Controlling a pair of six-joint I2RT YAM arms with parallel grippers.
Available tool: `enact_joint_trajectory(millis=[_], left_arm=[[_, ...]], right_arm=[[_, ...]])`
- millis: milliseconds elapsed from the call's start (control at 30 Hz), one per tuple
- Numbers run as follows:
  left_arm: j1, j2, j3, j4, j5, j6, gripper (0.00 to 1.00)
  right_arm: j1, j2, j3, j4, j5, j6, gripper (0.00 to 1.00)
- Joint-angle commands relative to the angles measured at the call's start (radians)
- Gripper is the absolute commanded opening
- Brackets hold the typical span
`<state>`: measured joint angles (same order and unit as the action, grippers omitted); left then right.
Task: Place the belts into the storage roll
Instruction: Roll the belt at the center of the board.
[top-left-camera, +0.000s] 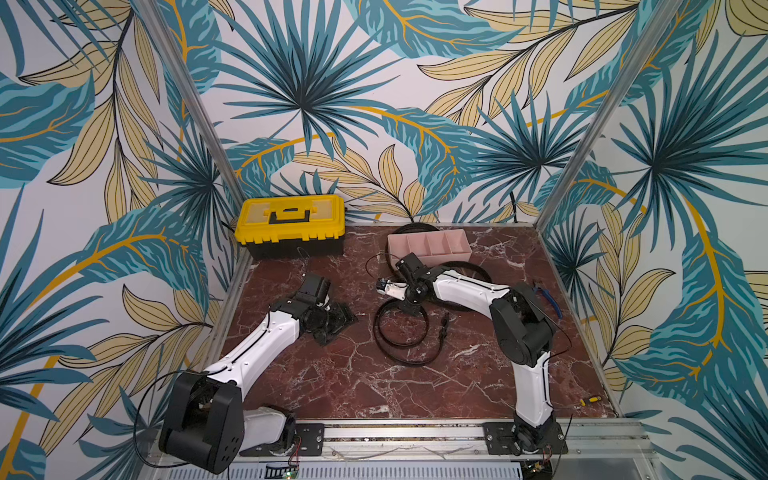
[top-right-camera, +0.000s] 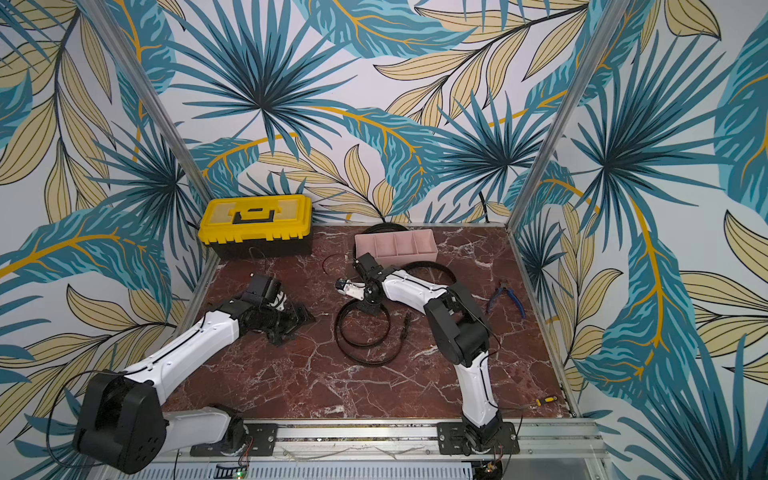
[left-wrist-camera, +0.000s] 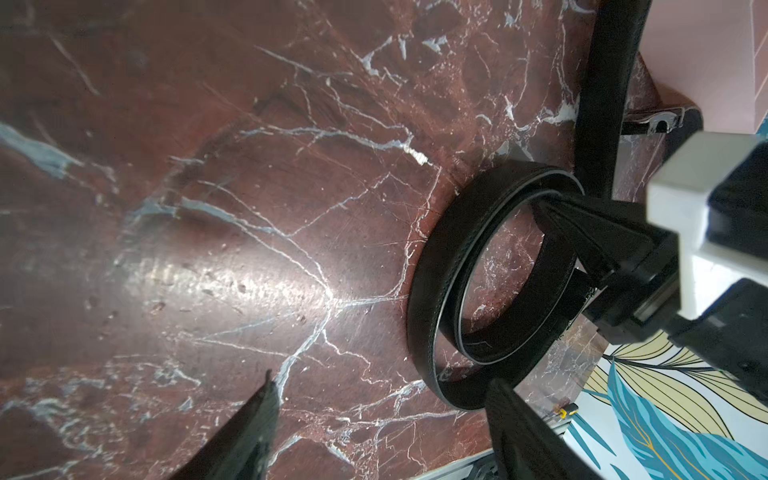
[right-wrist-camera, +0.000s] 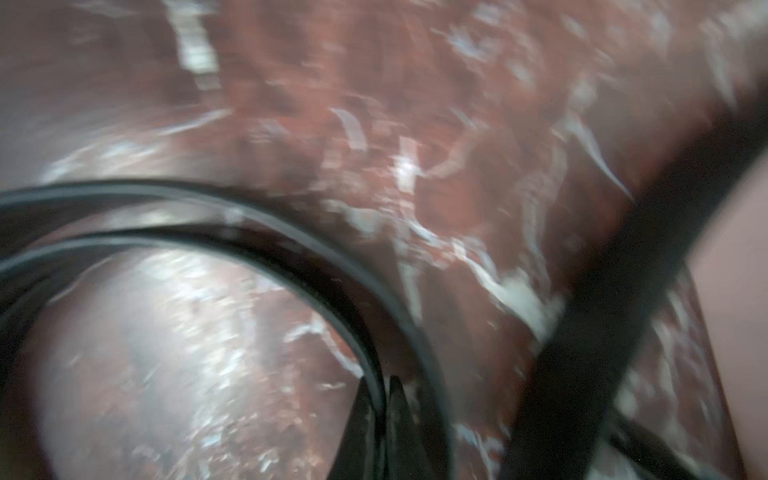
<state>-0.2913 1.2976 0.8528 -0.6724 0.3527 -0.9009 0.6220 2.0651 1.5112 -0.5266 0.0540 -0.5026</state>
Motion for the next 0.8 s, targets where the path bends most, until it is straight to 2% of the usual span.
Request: enact_joint_trajectory(millis=[0,67,233,367,467,500,633,767], left_arm=[[-0.019,0.019,0.056,0.003,-0.043,0.052,0.80],[-0.040,0.035,0.080,0.004,-0.071,0.073,0.80],[-0.115,0.088,0.129,0.005,-0.138,0.085,0.80],[-0.150,0.155,0.166,0.019,-0.160,0.114,0.79],[-0.150,0.227,0.203,0.037,-0.142,0.152,0.78],[-0.150,0.250,0.218,0.037,-0.140,0.163,0.78],[-0.148,0.373,0.322,0.038,-0.094,0.233,0.76],[-0.136,0.483,0.407,0.038,-0.093,0.244,0.72]], right_arm=[[-0.002,0.015,0.107,-0.133,0.355,0.580,0.00],[-0.003,0.013,0.124,-0.200,0.348,0.823,0.00],[-0.003,-0.066,0.015,-0.165,0.297,1.509,0.00],[-0.001,-0.003,0.081,-0.228,0.172,1.833,0.00],[-0.002,0.045,0.120,-0.244,0.108,1.966,0.00],[-0.001,0.051,0.124,-0.237,0.093,1.974,0.00],[0.001,0.042,0.114,-0.260,0.120,1.930,0.00],[0.004,0.016,0.084,-0.333,0.117,1.873,0.00]])
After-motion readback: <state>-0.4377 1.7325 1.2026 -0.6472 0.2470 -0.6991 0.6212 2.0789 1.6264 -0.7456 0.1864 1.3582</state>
